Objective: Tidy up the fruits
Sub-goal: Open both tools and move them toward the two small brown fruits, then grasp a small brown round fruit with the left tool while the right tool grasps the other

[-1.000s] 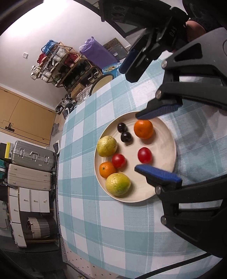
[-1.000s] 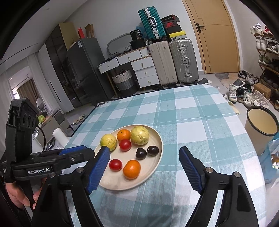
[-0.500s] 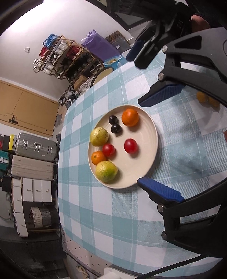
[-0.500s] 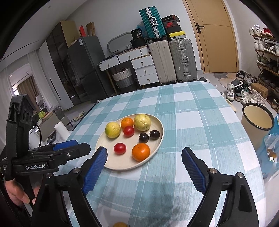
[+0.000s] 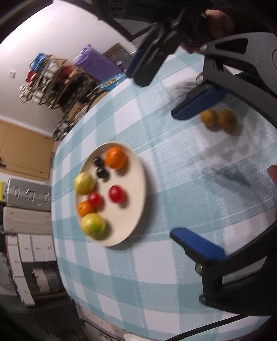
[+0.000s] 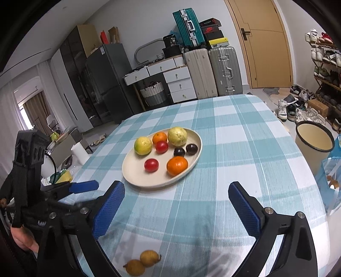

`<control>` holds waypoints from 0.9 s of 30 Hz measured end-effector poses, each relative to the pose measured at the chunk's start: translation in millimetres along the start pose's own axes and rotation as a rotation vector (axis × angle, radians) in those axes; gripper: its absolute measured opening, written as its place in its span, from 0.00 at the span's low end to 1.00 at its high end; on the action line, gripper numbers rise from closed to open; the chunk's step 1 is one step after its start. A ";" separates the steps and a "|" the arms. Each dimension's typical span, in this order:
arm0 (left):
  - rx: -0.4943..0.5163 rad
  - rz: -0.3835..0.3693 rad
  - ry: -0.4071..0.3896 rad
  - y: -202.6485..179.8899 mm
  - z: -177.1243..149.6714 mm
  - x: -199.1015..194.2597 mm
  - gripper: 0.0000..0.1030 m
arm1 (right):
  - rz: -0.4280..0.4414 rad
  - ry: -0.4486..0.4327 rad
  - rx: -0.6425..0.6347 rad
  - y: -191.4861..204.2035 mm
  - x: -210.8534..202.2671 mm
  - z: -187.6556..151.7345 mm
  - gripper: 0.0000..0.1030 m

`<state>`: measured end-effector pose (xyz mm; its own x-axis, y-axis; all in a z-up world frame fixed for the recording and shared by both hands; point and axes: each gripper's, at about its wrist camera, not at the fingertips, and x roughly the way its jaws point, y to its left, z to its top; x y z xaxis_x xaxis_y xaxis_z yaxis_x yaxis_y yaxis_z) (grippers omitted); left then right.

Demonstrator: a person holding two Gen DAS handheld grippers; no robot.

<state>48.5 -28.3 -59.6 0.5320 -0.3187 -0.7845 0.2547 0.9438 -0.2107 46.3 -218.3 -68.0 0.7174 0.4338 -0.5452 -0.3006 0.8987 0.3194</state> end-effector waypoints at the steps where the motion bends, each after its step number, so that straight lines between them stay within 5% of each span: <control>1: 0.008 -0.011 0.012 -2.4 -3.1 1.5 0.99 | -0.003 0.004 0.000 -0.7 -0.4 -2.7 0.97; 12: 0.091 -0.100 0.125 -23.6 -41.5 15.3 0.99 | -0.026 0.038 0.020 -6.1 -4.8 -21.3 0.98; 23: 0.147 -0.103 0.173 -39.2 -58.9 29.5 0.97 | -0.006 0.066 0.032 -4.6 -9.0 -33.3 0.98; 27: 0.184 -0.102 0.158 -44.6 -60.5 28.6 0.86 | -0.007 0.080 0.041 -5.8 -9.1 -36.1 0.98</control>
<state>3.5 -74.3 -108.0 0.3668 -0.3797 -0.8493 0.4510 0.8710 -0.1947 18.8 -225.1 -92.8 0.6666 0.4329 -0.6069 -0.2686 0.8989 0.3461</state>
